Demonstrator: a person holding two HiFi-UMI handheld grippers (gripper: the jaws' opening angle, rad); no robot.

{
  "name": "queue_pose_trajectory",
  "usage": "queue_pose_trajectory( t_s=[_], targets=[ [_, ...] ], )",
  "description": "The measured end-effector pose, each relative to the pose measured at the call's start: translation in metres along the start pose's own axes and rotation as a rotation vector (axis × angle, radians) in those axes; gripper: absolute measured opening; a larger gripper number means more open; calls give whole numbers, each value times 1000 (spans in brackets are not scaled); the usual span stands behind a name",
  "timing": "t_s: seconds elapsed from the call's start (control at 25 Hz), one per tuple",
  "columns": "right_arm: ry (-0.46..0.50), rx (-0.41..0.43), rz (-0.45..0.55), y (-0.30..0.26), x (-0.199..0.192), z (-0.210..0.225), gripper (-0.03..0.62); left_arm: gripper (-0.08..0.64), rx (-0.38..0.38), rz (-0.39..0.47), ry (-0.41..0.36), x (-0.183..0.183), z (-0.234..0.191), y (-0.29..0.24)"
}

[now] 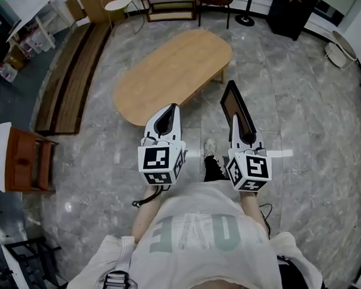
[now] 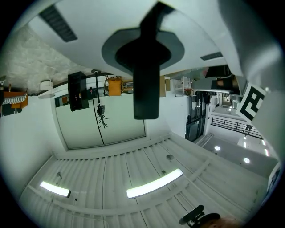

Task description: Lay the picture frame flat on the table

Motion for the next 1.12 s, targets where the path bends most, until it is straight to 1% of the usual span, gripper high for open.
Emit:
queue_pose_trajectory(
  t_s=[0.16,0.28,0.44,0.6,0.8,0.92,1.12],
  targets=[
    [4,23,-27,-51,9,34,17,9,16,-12,-5,11,2,-63],
    [12,43,-42,-91,24,62,17,9,32,-24,0,24,3,-110],
    [19,71,-43,-143,45,102,15,9,68,-23,12,42,1,-171],
    [18,105,-61,-191,57,135,15,9,108,-35,24,53,-1,-224],
    [2,142,-77,-237,61,162,15,9,158,-71,33,55,-10,-275],
    [-26,148,-88,-258,63,181,15,9,180,-100,16,58,-11,-302],
    [-58,167,-123,-281,59,207,15,9,207,-114,9,70,-3,-320]
  ],
)
Point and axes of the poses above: the fingertips, and each gripper's own axes: y backward along the fingers, z to its right, x out of its top, the point moved 3 cm from there along y, backward along the fingers, and after that the axes turned 9 degrees about x, right-handed, at the moved point
